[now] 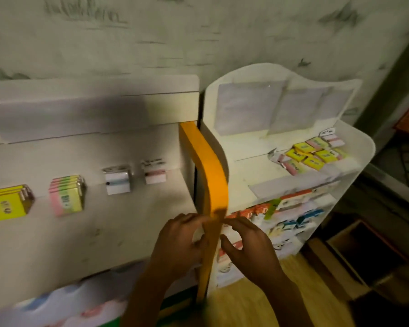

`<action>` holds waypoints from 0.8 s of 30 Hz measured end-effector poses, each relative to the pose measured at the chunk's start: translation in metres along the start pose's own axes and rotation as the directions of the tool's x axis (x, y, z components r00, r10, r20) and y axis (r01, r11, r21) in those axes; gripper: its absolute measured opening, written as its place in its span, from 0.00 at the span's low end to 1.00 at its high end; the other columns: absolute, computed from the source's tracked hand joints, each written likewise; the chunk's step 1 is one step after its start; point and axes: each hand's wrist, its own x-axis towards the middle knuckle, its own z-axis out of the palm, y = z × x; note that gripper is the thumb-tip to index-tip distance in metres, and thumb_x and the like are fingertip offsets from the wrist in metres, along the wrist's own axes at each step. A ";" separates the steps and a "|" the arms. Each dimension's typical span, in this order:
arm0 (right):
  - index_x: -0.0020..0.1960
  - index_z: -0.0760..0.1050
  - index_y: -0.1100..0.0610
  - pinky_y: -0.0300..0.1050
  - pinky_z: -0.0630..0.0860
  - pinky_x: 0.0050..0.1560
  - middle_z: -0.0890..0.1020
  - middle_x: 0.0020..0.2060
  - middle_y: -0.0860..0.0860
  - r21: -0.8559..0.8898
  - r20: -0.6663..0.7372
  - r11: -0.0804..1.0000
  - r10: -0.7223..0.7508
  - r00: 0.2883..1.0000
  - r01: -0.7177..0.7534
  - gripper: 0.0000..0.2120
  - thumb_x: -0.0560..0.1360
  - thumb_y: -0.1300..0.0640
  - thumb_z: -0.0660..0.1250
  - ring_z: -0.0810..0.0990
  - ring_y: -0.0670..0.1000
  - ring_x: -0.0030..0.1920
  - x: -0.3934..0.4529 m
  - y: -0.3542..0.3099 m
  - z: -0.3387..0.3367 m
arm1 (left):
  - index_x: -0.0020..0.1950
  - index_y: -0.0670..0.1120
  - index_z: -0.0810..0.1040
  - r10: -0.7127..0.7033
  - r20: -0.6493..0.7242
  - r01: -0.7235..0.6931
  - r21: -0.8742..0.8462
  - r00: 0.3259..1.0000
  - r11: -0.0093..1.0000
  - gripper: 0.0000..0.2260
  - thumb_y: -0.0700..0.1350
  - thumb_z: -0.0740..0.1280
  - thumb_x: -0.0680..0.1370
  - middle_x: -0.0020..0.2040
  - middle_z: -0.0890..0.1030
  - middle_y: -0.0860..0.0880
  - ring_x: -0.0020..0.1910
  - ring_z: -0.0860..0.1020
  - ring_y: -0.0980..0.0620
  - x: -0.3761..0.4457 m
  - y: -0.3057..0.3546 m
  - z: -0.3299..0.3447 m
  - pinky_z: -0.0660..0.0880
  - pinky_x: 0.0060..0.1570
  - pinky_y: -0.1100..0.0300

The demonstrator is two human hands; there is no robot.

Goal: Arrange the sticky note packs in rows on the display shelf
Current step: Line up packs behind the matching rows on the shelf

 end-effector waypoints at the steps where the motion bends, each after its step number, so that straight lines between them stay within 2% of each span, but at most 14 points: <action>1: 0.64 0.74 0.43 0.39 0.76 0.53 0.79 0.59 0.41 -0.004 -0.008 1.000 0.007 1.000 -0.007 0.19 0.75 0.41 0.62 0.78 0.43 0.57 -0.006 0.016 -0.013 | 0.63 0.55 0.78 0.008 0.004 -0.008 0.019 1.000 1.000 0.17 0.54 0.64 0.74 0.56 0.82 0.54 0.53 0.79 0.54 0.002 0.016 0.011 0.76 0.53 0.57; 3: 0.65 0.74 0.43 0.40 0.77 0.51 0.79 0.59 0.41 -0.030 -0.023 0.999 0.024 0.999 -0.024 0.19 0.75 0.42 0.62 0.78 0.44 0.57 -0.018 0.049 -0.038 | 0.63 0.57 0.77 0.019 0.012 -0.020 0.069 1.000 0.997 0.18 0.51 0.66 0.74 0.57 0.82 0.54 0.53 0.80 0.53 0.009 0.046 0.036 0.77 0.53 0.56; 7: 0.66 0.73 0.43 0.43 0.77 0.51 0.79 0.60 0.42 -0.083 -0.055 0.995 0.058 0.997 -0.062 0.20 0.75 0.41 0.61 0.78 0.46 0.57 -0.035 0.112 -0.085 | 0.67 0.58 0.73 -0.003 0.050 -0.002 0.090 0.999 0.996 0.18 0.53 0.66 0.77 0.63 0.78 0.58 0.58 0.77 0.58 0.027 0.105 0.083 0.73 0.59 0.63; 11: 0.66 0.73 0.43 0.43 0.77 0.54 0.78 0.61 0.42 -0.107 -0.064 0.989 0.094 0.994 -0.100 0.22 0.75 0.39 0.59 0.77 0.45 0.59 -0.044 0.168 -0.126 | 0.68 0.58 0.72 0.030 0.068 -0.039 0.123 0.997 0.992 0.20 0.54 0.66 0.77 0.64 0.77 0.58 0.61 0.76 0.56 0.056 0.151 0.120 0.71 0.61 0.62; 14: 0.66 0.73 0.43 0.43 0.78 0.52 0.79 0.60 0.42 -0.092 -0.089 0.985 0.135 0.987 -0.143 0.21 0.76 0.39 0.61 0.77 0.46 0.59 -0.043 0.207 -0.148 | 0.68 0.60 0.72 0.019 0.090 -0.032 0.137 0.996 0.990 0.20 0.56 0.64 0.75 0.63 0.78 0.59 0.60 0.76 0.56 0.084 0.172 0.148 0.74 0.62 0.57; 18: 0.68 0.71 0.43 0.43 0.76 0.56 0.77 0.63 0.43 -0.096 -0.089 0.977 0.183 0.979 -0.192 0.21 0.77 0.39 0.61 0.76 0.46 0.61 -0.030 0.254 -0.170 | 0.68 0.59 0.71 -0.006 0.100 -0.010 0.165 0.995 0.986 0.19 0.58 0.63 0.77 0.63 0.78 0.57 0.59 0.76 0.54 0.127 0.191 0.183 0.73 0.61 0.55; 24: 0.69 0.69 0.42 0.46 0.76 0.60 0.76 0.66 0.42 -0.131 -0.026 0.964 0.231 0.973 -0.232 0.22 0.77 0.39 0.61 0.75 0.48 0.64 0.021 0.324 -0.189 | 0.70 0.57 0.71 -0.078 0.085 0.065 0.142 0.993 0.988 0.20 0.54 0.64 0.78 0.65 0.77 0.54 0.61 0.75 0.52 0.204 0.199 0.240 0.72 0.65 0.52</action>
